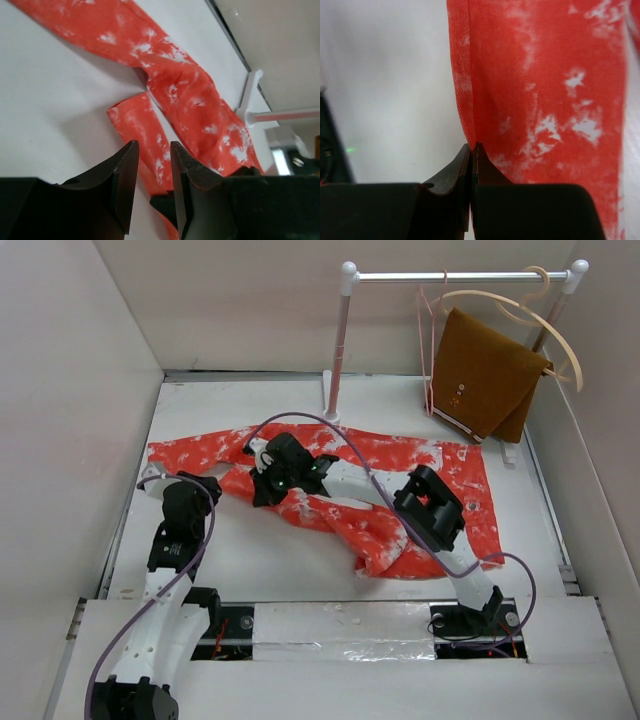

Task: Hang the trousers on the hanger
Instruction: Flatten out the trousers at the center of the board.

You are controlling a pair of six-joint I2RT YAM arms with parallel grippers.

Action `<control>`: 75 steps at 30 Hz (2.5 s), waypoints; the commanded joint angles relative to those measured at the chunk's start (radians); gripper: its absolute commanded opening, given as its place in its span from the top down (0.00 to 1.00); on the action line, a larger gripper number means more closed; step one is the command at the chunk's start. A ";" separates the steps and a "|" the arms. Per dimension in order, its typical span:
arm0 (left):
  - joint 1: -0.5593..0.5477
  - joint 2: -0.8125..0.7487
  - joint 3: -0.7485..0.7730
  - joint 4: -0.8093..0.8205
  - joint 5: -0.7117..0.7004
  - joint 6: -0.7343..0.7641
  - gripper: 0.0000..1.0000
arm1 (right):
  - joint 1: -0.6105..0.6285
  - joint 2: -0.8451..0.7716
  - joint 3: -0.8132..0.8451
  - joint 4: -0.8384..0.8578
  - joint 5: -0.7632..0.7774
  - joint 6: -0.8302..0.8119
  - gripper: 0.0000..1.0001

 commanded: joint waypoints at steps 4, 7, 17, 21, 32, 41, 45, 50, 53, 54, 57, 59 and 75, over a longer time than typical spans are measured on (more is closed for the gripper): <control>0.004 -0.030 -0.082 -0.045 -0.044 -0.049 0.65 | 0.144 -0.095 -0.125 0.141 -0.011 0.037 0.94; 0.004 -0.028 -0.106 -0.062 -0.047 -0.078 0.64 | 0.144 -0.098 -0.199 0.164 -0.058 0.056 0.78; -0.033 -0.091 -0.106 -0.276 -0.123 -0.195 0.63 | 0.078 -0.361 -0.355 0.147 -0.028 0.019 0.28; -0.071 -0.070 -0.110 -0.321 -0.123 -0.244 0.63 | 0.055 -0.515 -0.499 0.213 0.049 0.031 0.35; -0.084 0.175 -0.026 -0.366 -0.145 -0.307 0.66 | -0.094 -0.806 -0.745 0.261 0.064 0.036 0.40; -0.072 0.585 0.132 -0.258 -0.216 -0.247 0.65 | -0.149 -0.931 -0.819 0.302 0.050 0.062 0.40; -0.024 0.697 0.157 -0.185 -0.199 -0.218 0.65 | -0.180 -0.951 -0.834 0.307 0.038 0.075 0.40; 0.063 0.843 0.252 -0.184 -0.254 -0.197 0.67 | -0.223 -0.968 -0.857 0.324 0.026 0.089 0.40; 0.096 0.813 0.310 -0.185 -0.222 -0.162 0.67 | -0.223 -0.960 -0.859 0.330 0.020 0.092 0.40; 0.096 0.791 0.321 -0.180 -0.209 -0.152 0.66 | -0.232 -0.956 -0.859 0.330 0.017 0.094 0.40; 0.096 0.694 0.361 -0.143 -0.204 -0.115 0.63 | -0.241 -0.942 -0.854 0.331 0.003 0.094 0.40; 0.105 0.685 0.423 -0.128 -0.219 -0.086 0.60 | -0.241 -0.937 -0.854 0.334 -0.002 0.094 0.41; 0.257 1.397 1.121 -0.402 -0.268 0.046 0.49 | -0.230 -0.877 -0.840 0.345 -0.029 0.069 0.81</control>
